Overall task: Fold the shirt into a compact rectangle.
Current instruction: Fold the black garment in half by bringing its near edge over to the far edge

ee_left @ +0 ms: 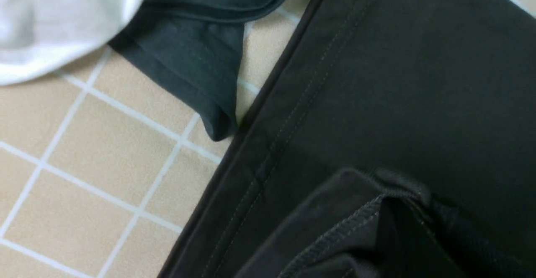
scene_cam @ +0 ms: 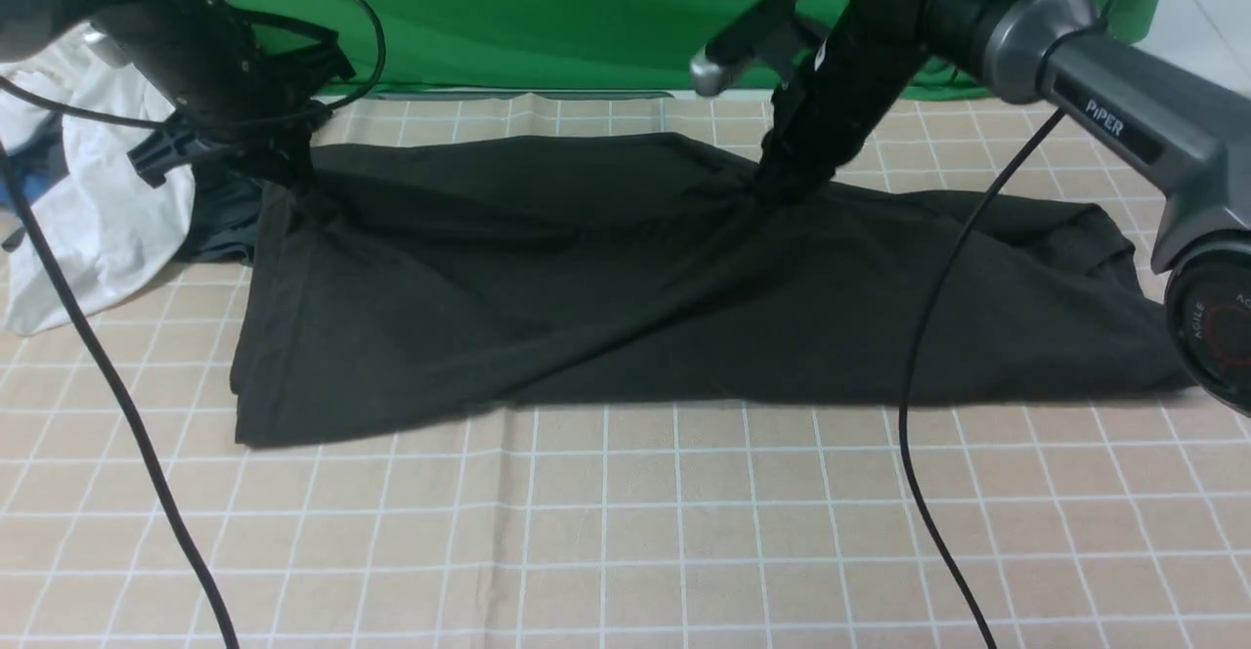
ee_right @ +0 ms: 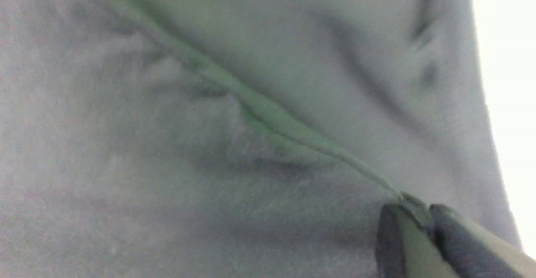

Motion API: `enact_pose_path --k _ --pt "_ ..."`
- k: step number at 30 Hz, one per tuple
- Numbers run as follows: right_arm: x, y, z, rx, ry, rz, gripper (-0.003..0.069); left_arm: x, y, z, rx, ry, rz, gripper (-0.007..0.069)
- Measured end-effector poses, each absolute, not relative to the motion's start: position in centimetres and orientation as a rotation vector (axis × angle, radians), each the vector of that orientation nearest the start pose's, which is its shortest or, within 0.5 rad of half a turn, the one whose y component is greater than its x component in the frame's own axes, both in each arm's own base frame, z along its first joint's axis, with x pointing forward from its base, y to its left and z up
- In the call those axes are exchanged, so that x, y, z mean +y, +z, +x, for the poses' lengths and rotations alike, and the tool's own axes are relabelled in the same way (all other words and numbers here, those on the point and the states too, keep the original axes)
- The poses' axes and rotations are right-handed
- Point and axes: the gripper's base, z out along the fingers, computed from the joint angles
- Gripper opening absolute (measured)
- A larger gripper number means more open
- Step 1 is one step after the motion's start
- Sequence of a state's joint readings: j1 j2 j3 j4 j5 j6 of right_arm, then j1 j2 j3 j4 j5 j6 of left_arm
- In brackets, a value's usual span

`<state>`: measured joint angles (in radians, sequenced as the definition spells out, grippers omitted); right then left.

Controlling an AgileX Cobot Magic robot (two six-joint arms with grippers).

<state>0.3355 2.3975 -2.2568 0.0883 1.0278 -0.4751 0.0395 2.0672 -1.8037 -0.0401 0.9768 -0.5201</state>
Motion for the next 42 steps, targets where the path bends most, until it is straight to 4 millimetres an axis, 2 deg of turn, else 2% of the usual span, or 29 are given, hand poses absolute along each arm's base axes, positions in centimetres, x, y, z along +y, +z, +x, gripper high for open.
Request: enact_pose_path --k 1,2,4,14,18,21,25,27,29,30,33,38,39,41,42 --pt "18.0 22.8 49.8 2.408 0.062 -0.996 0.0080 1.6 25.1 45.7 2.613 -0.184 -0.769 0.0029" --pt "18.0 22.8 49.9 2.407 0.062 -0.994 0.0080 1.6 25.2 45.7 2.612 -0.185 -0.768 0.0029" --pt "17.9 24.2 50.0 2.378 0.062 -0.955 0.0080 1.7 25.8 46.0 2.579 -0.184 -0.762 0.0029" --pt "16.0 25.3 51.8 2.285 0.061 -0.758 0.0080 2.0 27.2 47.4 2.413 -0.197 -0.742 0.0029" --pt "16.0 24.8 52.3 2.267 0.061 -0.737 0.0080 2.1 26.6 48.1 2.373 -0.194 -0.730 0.0029" --pt "16.1 23.3 52.7 2.278 0.061 -0.736 0.0080 2.1 25.5 48.7 2.367 -0.200 -0.720 0.0029" --pt "16.3 21.2 53.2 2.293 0.061 -0.738 0.0080 2.0 23.1 49.9 2.357 -0.219 -0.699 0.0029" --pt "16.3 20.9 53.4 2.293 0.060 -0.737 0.0080 2.0 21.8 50.5 2.349 -0.228 -0.702 0.0034" --pt "16.3 20.9 53.4 2.293 0.060 -0.737 0.0080 2.0 21.5 50.7 2.341 -0.230 -0.699 0.0039" --pt "16.3 20.9 53.4 2.292 0.060 -0.737 0.0080 2.0 20.8 50.9 2.342 -0.228 -0.696 0.0062" --pt "16.3 20.9 53.4 2.287 0.060 -0.735 0.0080 2.1 20.2 51.1 2.344 -0.221 -0.691 0.0116" --pt "16.3 20.9 53.4 2.294 0.061 -0.736 0.0080 2.1 20.4 50.7 2.388 -0.186 -0.645 0.0321" --pt "16.3 20.9 53.4 2.294 0.061 -0.736 0.0080 2.1 20.4 50.7 2.393 -0.185 -0.645 0.0327" --pt "16.3 20.8 53.3 2.298 0.061 -0.738 0.0080 2.1 20.5 50.3 2.438 -0.172 -0.651 0.0401" --pt "16.3 20.8 53.3 2.300 0.062 -0.738 0.0080 2.1 20.5 50.1 2.453 -0.167 -0.651 0.0415"
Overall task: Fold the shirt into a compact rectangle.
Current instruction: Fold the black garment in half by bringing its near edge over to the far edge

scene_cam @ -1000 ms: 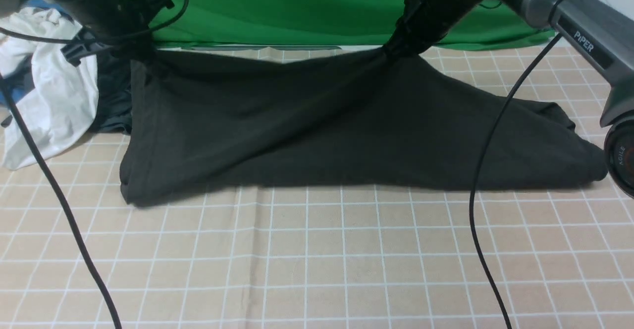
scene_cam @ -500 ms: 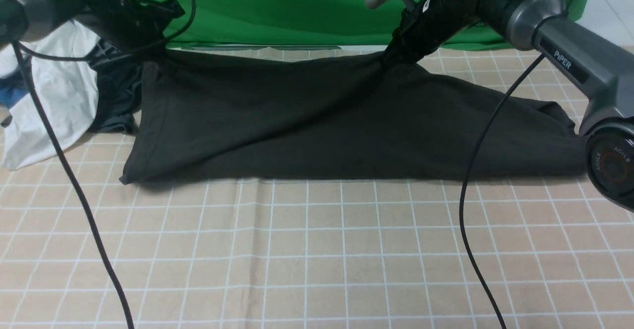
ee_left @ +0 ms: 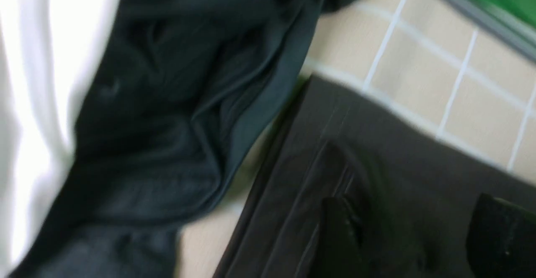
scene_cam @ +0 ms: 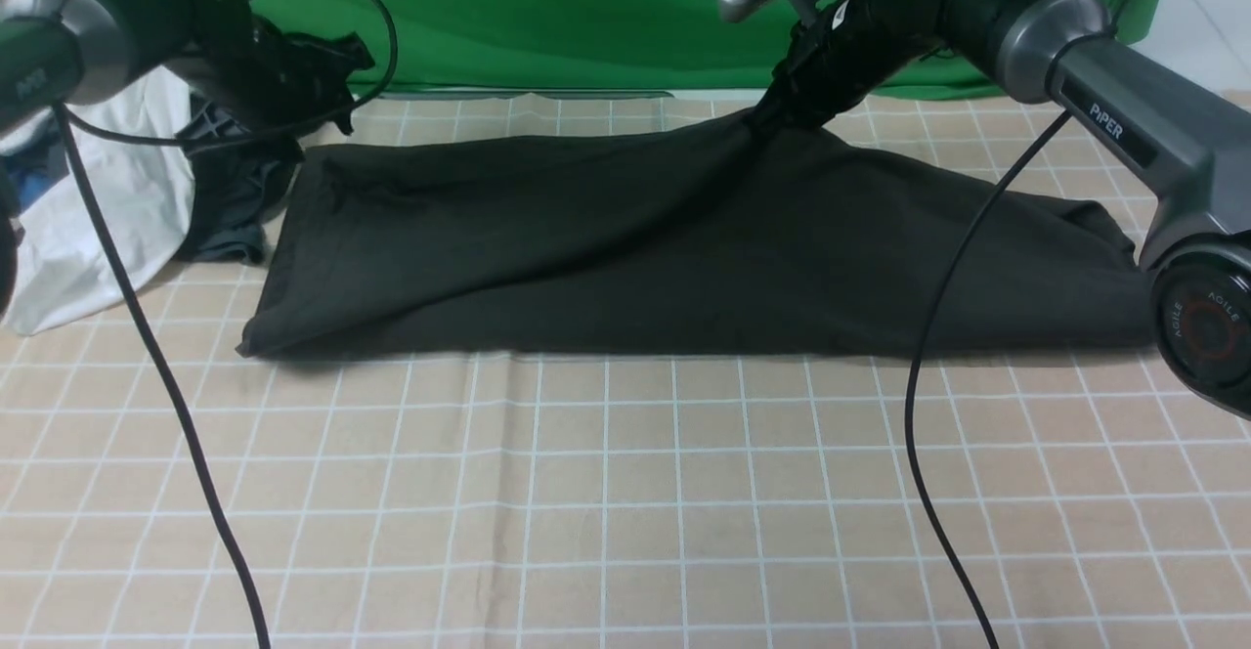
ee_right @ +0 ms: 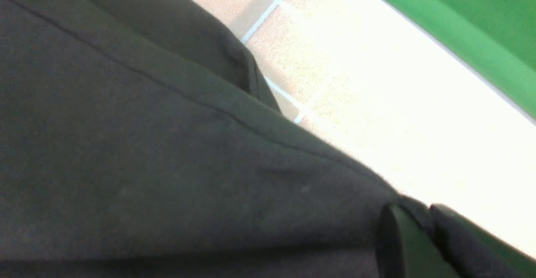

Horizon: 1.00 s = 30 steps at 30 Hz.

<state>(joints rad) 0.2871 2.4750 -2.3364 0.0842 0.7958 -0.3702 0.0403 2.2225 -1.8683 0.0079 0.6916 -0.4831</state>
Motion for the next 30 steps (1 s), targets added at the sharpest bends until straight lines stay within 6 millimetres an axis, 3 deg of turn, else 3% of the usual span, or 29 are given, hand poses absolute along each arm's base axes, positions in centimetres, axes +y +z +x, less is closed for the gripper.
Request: enact_pose_path --k 12,18,23,30 --pt "16.3 20.8 53.3 2.304 0.065 -0.731 0.0080 1.5 17.5 50.6 2.549 -0.185 -0.489 0.0407" --pt "16.3 20.8 53.3 2.305 0.066 -0.728 0.0080 1.5 17.1 51.2 2.496 -0.167 -0.435 0.0382" --pt "16.3 20.8 53.3 2.310 0.072 -0.712 0.0080 1.5 16.7 51.4 2.502 -0.134 -0.338 0.0310" --pt "16.3 20.8 53.3 2.310 0.074 -0.708 0.0080 1.5 15.9 51.1 2.563 -0.124 -0.319 0.0064"
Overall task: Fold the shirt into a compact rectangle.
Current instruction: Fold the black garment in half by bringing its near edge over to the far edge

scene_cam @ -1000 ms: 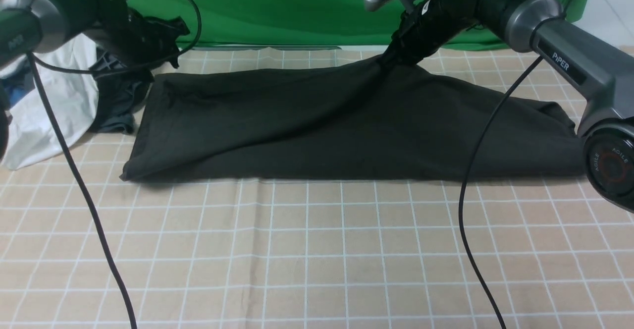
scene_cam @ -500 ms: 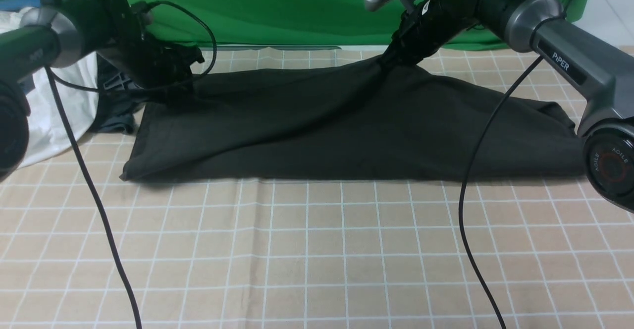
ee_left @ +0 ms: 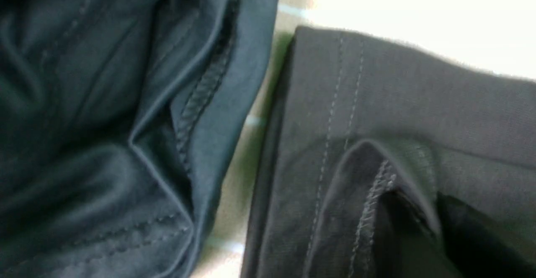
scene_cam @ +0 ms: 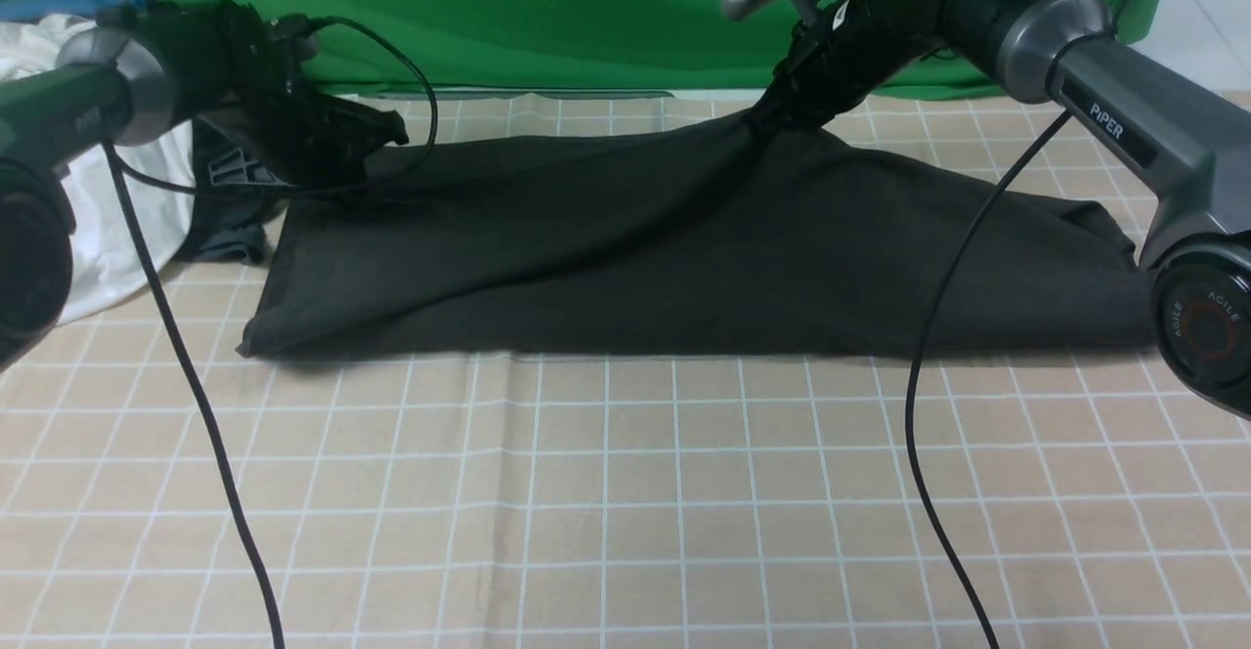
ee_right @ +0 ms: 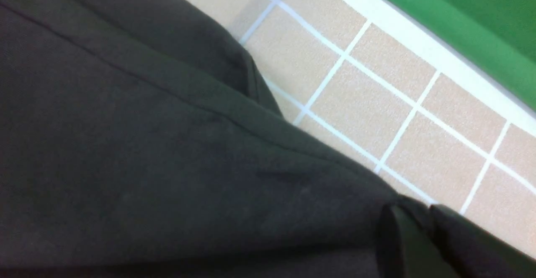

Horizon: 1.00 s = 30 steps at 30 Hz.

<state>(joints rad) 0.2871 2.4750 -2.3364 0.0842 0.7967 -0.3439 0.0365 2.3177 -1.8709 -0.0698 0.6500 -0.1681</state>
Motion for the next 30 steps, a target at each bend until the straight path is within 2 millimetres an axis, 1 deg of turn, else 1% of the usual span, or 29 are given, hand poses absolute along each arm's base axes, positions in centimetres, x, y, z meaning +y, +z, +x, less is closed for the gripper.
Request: enact_pose_path --k 1,3,5,7,8,12,15,18,22,25,26,30 --pt "16.3 20.8 53.3 2.310 0.074 -0.708 0.0080 1.5 16.1 51.0 2.570 -0.124 -0.320 0.0034" --pt "16.3 20.8 53.3 2.310 0.074 -0.708 0.0080 1.4 16.6 50.9 2.583 -0.125 -0.319 0.0023" --pt "16.3 20.8 53.3 2.308 0.074 -0.707 0.0080 1.4 17.7 50.9 2.588 -0.124 -0.318 0.0017" --pt "16.3 20.9 53.4 2.301 0.072 -0.705 0.0080 1.5 19.5 51.3 2.570 -0.106 -0.321 0.0014" --pt "16.3 20.9 53.4 2.295 0.072 -0.703 0.0080 1.6 20.0 51.4 2.563 -0.097 -0.324 0.0014" --pt "16.4 21.2 53.7 2.259 0.066 -0.691 0.0080 2.1 23.2 51.9 2.492 -0.061 -0.316 0.0014" --pt "16.4 21.4 53.9 2.223 0.063 -0.678 0.0080 2.4 24.4 52.2 2.460 -0.027 -0.302 0.0014" --pt "16.5 21.7 54.1 2.187 0.060 -0.665 0.0080 2.6 24.3 52.7 2.424 0.010 -0.278 0.0014" --pt "16.5 21.7 54.4 2.153 0.057 -0.652 0.0080 2.7 23.1 53.7 2.366 0.018 -0.256 0.0014" --pt "16.6 21.2 54.6 2.146 0.056 -0.650 0.0080 2.7 22.5 54.3 2.323 0.013 -0.246 0.0014" --pt "16.6 20.7 54.7 2.150 0.056 -0.650 0.0080 2.7 22.2 54.5 2.305 0.010 -0.242 0.0014" --pt "16.7 19.7 55.1 2.137 0.053 -0.644 0.0080 2.7 21.1 54.9 2.304 0.012 -0.237 0.0016"
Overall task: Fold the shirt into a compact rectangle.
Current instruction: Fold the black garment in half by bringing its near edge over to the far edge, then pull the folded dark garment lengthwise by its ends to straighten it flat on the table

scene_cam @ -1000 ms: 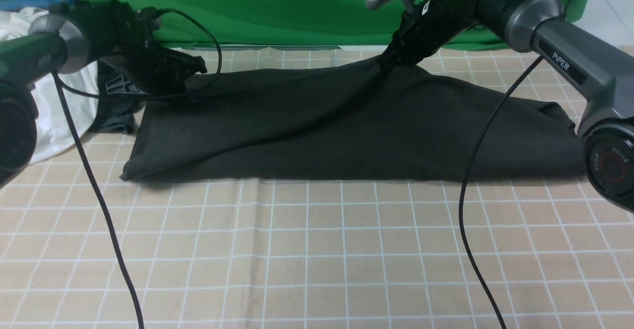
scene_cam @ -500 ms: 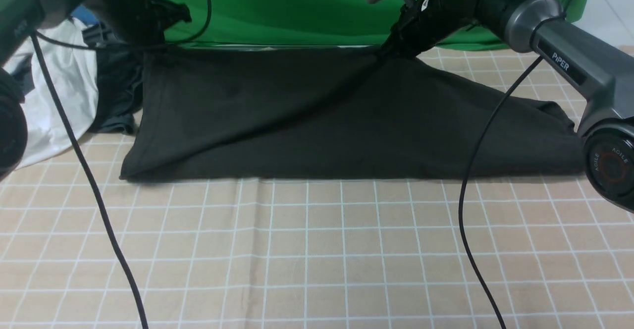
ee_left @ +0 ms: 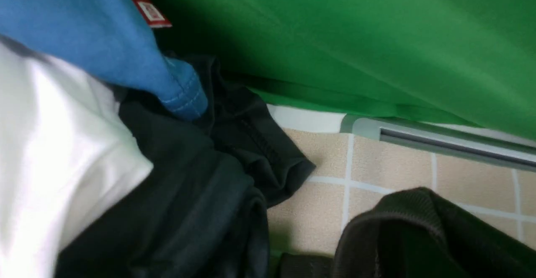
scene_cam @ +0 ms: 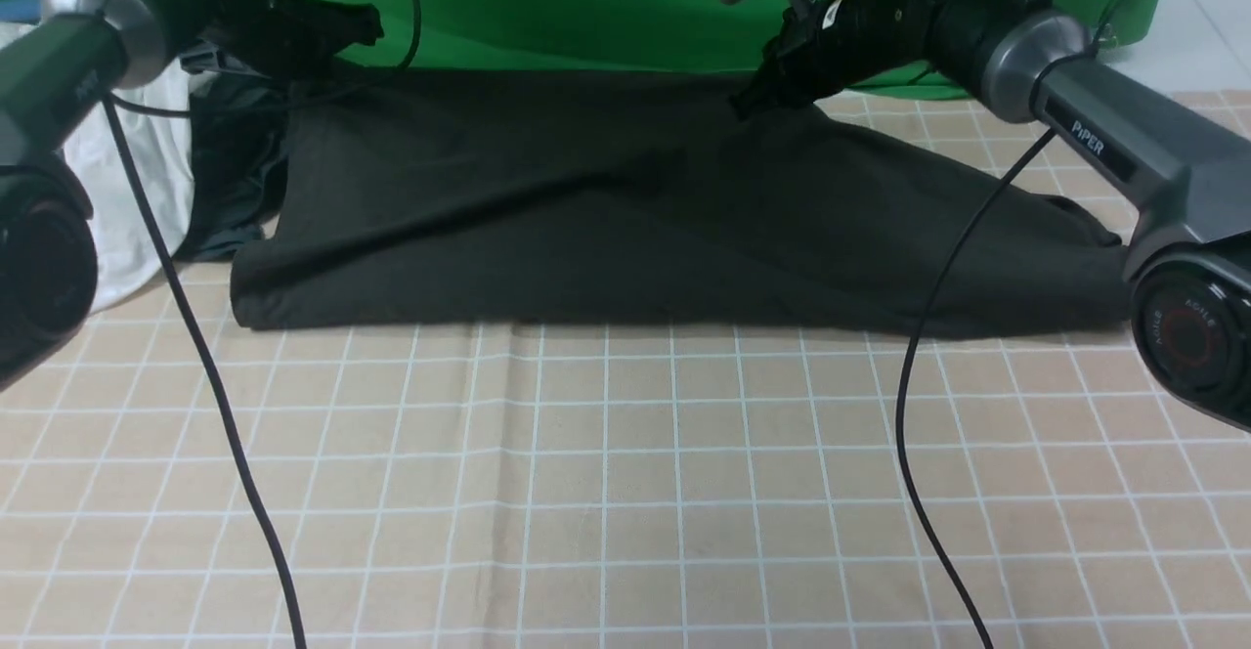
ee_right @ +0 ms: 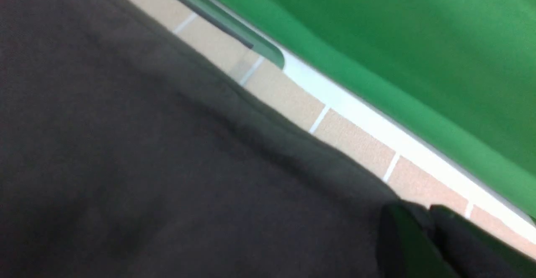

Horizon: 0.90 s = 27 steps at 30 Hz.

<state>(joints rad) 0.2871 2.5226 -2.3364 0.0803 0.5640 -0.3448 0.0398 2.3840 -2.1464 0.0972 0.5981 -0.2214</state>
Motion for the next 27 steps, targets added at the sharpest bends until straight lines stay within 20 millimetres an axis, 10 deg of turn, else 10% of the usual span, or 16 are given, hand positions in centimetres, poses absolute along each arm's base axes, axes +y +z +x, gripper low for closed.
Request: enact_pose_path --k 9,16,22,27 --pt "16.8 19.3 55.8 2.057 0.047 -0.612 0.0257 2.8 20.5 55.3 2.280 0.039 -0.210 0.0244" --pt "16.3 22.4 54.8 2.096 0.022 -0.619 0.0400 2.9 26.6 52.6 2.325 0.049 -0.275 0.0298" --pt "15.2 29.6 50.9 2.233 0.029 -0.643 0.0249 2.6 33.1 48.5 2.387 0.032 -0.261 0.0048" --pt "13.4 36.1 45.9 2.352 0.023 -0.672 0.0043 1.7 34.9 44.8 2.533 -0.064 -0.255 0.0012"
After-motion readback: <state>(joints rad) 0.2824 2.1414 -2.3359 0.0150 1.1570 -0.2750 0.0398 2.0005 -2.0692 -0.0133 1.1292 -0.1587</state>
